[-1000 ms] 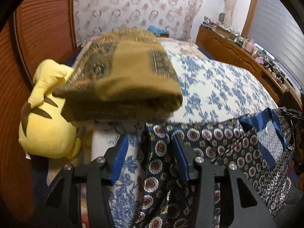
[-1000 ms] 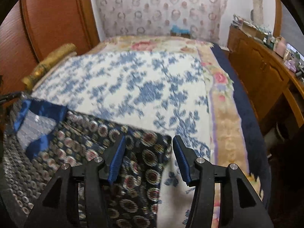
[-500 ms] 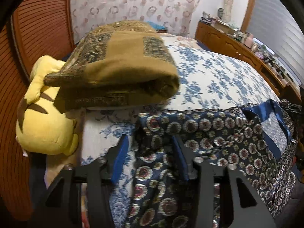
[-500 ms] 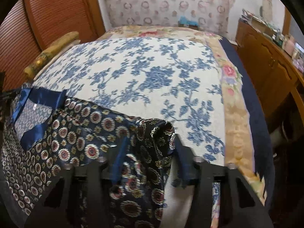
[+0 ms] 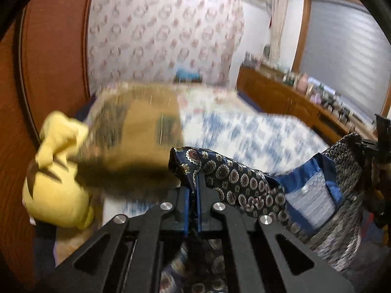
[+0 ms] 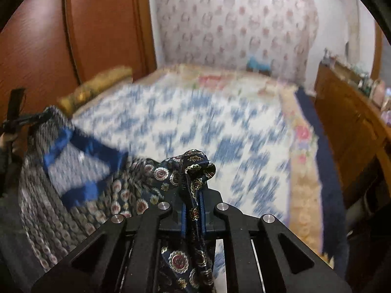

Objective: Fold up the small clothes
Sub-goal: 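Grasp the navy medallion-print fabric edge with both grippers and lift it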

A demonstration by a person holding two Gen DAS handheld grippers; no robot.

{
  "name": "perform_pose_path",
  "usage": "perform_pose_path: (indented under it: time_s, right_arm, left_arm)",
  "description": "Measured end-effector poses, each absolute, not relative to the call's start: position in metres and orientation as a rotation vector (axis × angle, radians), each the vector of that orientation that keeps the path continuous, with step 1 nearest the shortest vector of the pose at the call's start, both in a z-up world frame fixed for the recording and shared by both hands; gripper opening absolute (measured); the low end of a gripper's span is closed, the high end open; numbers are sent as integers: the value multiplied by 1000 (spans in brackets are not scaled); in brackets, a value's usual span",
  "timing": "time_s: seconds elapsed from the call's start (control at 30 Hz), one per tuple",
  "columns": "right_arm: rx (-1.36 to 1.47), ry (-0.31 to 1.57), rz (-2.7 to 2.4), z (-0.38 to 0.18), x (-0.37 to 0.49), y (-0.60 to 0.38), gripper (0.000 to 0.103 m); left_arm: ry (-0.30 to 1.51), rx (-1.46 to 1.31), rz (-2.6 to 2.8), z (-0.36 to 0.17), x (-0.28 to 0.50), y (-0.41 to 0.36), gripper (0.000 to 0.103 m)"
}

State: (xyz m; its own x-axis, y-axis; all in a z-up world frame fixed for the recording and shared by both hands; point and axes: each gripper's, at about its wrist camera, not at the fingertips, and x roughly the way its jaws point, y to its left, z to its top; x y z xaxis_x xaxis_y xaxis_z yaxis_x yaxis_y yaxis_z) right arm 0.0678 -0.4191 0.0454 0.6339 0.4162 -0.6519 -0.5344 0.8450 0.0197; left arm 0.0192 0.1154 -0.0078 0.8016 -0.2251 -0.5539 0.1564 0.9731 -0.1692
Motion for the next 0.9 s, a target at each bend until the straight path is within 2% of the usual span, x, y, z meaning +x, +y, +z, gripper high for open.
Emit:
perform_pose_path:
  time_s: [0.23,0.4,0.67,0.83,0.87,0.9]
  right_arm:
    - [-224,540,494,117,95,-413,5]
    - [-232,517,422,137,145,-411,5]
    - [-226,606,311,95,218,-414,6]
    - [-235,670,281,62,241,-412,7]
    - [-241,685,268,56,243,-411,8]
    - [-241,713,252,49,248,-410,15]
  left_arm:
    - [459,-95,-206,64,62,108,0]
    - [461,-74,-174,78,117,107,0]
    - [585,-48,-108,33,192,108,0]
    - [635,-41,-87,9,207,102,2]
    - [658,-46,-86,4,212,104,3]
    - [670,-52,-82,3,213,103,4]
